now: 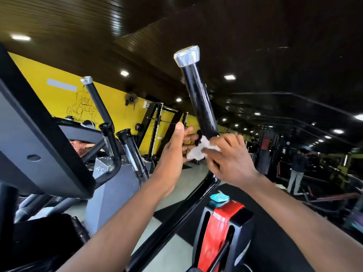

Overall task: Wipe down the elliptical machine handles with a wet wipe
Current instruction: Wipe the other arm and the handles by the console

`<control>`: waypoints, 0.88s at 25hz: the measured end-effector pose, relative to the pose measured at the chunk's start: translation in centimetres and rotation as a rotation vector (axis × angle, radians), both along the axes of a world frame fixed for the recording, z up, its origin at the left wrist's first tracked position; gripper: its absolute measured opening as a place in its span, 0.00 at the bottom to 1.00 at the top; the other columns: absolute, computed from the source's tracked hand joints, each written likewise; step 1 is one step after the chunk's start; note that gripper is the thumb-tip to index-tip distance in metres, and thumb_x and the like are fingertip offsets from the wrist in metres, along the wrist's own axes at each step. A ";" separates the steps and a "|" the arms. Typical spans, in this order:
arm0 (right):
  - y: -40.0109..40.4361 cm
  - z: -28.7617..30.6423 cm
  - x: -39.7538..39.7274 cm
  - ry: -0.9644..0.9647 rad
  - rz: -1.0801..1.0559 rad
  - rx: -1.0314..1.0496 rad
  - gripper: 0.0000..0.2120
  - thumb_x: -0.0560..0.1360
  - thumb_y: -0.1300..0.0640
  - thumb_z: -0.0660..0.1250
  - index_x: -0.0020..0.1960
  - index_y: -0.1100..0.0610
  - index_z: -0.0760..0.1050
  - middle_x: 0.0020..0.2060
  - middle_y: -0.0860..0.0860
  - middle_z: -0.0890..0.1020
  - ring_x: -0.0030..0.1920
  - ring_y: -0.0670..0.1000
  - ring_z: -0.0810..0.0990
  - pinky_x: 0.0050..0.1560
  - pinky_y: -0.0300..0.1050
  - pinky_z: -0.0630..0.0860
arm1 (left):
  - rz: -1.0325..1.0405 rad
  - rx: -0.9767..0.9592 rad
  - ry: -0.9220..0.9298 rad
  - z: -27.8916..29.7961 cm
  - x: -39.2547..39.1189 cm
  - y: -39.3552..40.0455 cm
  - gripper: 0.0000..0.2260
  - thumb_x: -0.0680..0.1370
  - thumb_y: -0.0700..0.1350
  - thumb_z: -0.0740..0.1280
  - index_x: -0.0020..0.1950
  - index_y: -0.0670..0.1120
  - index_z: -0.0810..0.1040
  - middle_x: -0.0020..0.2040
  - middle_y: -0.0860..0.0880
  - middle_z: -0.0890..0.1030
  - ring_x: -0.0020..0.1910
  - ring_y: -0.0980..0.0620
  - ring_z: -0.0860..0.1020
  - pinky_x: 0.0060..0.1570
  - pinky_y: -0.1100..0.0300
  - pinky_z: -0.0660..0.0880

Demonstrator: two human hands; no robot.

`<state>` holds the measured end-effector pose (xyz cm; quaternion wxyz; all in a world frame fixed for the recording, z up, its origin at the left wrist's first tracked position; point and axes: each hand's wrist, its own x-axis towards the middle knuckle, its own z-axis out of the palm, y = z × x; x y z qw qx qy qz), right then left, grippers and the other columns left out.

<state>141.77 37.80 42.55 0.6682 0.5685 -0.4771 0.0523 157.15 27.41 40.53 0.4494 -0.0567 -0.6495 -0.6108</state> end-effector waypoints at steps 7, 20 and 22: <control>0.9 -3.4 -0.5 -0.194 -0.131 0.009 0.13 0.73 0.60 0.60 0.53 0.55 0.79 0.53 0.50 0.70 0.50 0.54 0.69 0.43 0.49 0.70 | -0.050 0.011 -0.162 -2.6 -1.6 0.5 0.34 0.69 0.71 0.45 0.66 0.56 0.73 0.60 0.52 0.80 0.59 0.53 0.77 0.61 0.52 0.74; -1.1 -13.8 4.7 -0.441 -0.022 0.173 0.12 0.73 0.58 0.61 0.49 0.56 0.83 0.45 0.52 0.78 0.55 0.52 0.73 0.65 0.56 0.70 | -0.042 0.104 -0.386 -8.9 0.4 -1.2 0.37 0.70 0.72 0.46 0.67 0.53 0.74 0.61 0.49 0.81 0.59 0.51 0.79 0.60 0.55 0.73; -0.6 -10.0 2.2 -0.501 -0.109 0.010 0.15 0.72 0.59 0.58 0.48 0.58 0.83 0.49 0.53 0.80 0.58 0.54 0.75 0.68 0.52 0.66 | -0.017 0.103 -0.410 -9.6 0.8 -1.6 0.38 0.68 0.73 0.46 0.67 0.54 0.75 0.60 0.50 0.81 0.59 0.50 0.79 0.59 0.54 0.73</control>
